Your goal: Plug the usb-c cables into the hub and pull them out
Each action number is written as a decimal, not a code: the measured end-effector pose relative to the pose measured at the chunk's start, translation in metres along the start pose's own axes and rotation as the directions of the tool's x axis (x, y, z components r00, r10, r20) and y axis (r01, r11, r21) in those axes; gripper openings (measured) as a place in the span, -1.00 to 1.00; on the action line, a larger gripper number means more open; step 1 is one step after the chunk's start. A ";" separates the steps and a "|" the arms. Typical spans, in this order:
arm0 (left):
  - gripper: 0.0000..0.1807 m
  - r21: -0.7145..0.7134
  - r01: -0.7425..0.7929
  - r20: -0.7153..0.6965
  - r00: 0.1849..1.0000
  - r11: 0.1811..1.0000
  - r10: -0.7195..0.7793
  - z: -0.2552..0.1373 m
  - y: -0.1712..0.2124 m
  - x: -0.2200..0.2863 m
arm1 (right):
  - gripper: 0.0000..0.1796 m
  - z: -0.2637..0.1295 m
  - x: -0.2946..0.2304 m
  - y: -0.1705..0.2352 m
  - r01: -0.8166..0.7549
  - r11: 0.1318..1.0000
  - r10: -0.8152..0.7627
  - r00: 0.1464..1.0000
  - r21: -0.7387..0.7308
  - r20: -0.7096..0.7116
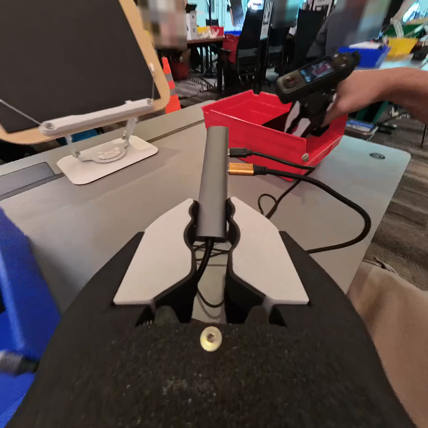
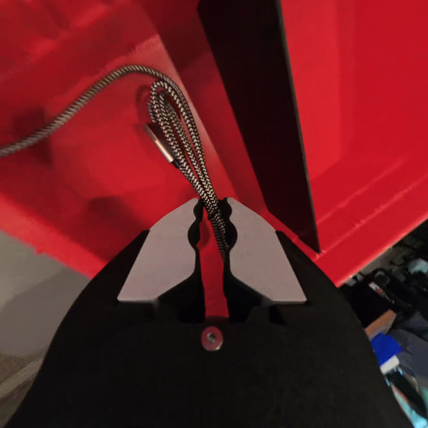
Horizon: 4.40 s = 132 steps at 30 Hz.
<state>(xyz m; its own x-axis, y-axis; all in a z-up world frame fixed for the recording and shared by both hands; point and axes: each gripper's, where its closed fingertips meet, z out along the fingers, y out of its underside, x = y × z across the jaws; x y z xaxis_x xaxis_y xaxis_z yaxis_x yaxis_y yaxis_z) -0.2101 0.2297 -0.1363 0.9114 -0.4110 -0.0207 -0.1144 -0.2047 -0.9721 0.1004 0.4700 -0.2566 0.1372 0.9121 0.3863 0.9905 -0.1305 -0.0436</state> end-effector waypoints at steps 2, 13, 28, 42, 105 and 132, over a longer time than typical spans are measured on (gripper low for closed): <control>-0.75 -0.049 0.001 -0.015 1.000 0.999 -0.002 0.017 0.007 0.007 | -0.81 0.013 0.008 0.002 -0.076 0.997 0.076 0.997 -0.029 -0.026; -0.75 -0.100 0.025 -0.009 1.000 0.995 -0.026 0.037 0.038 0.034 | -0.61 -0.200 -0.124 -0.160 -0.485 0.442 0.223 0.874 0.755 0.432; -0.75 -0.092 0.163 -0.021 0.986 0.982 -0.166 0.032 0.045 0.060 | -0.80 -0.155 -0.212 -0.195 -0.274 0.531 0.304 0.945 0.802 0.122; -0.73 -0.117 0.045 0.039 0.998 0.992 -0.041 0.047 0.048 0.062 | -0.87 -0.147 -0.202 -0.182 -0.324 0.519 0.391 0.913 0.791 0.117; -0.90 -0.103 0.405 -0.768 0.548 0.908 -0.331 -0.004 0.014 0.097 | -0.92 -0.207 -0.252 -0.198 -0.806 0.207 -0.215 0.516 0.555 0.829; -0.90 -0.014 0.217 -0.362 0.909 0.976 -0.207 0.005 0.045 0.021 | -0.31 -0.125 -0.223 -0.112 -0.478 0.623 0.096 0.832 0.619 0.546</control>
<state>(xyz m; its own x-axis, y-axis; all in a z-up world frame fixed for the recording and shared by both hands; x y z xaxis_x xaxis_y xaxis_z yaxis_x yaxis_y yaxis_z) -0.1942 0.2165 -0.1815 0.7089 -0.6528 0.2669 0.0800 -0.3016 -0.9501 -0.0423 0.2329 -0.2226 0.2149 0.9588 -0.1859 0.5583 -0.2768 -0.7821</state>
